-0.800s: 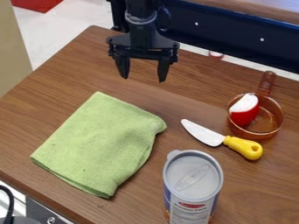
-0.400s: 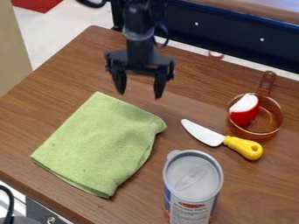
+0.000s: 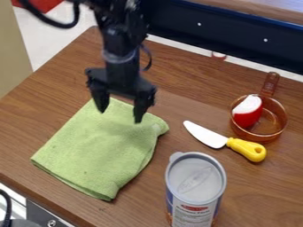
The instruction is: Move the green towel to the upper part of the table
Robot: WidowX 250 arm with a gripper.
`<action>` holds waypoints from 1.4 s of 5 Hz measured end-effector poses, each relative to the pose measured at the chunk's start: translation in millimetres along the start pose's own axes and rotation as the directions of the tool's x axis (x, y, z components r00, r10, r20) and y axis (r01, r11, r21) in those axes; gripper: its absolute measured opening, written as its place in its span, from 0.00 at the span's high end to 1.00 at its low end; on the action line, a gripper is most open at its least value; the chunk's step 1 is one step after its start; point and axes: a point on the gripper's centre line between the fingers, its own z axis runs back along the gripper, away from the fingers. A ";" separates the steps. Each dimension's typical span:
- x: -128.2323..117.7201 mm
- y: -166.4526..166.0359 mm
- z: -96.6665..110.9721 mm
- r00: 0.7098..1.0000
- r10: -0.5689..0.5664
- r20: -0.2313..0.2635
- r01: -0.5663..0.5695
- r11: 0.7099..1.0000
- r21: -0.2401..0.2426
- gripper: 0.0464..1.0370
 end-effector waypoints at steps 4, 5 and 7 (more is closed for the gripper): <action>-31.6 8.8 -35.9 0.987 -0.160 0.021 0.160 0.987 0.000 0.99; -29.7 8.0 -44.8 0.991 -0.131 0.022 0.131 0.991 0.000 0.99; -8.9 18.5 -50.4 0.997 0.082 0.003 -0.082 0.989 0.123 0.99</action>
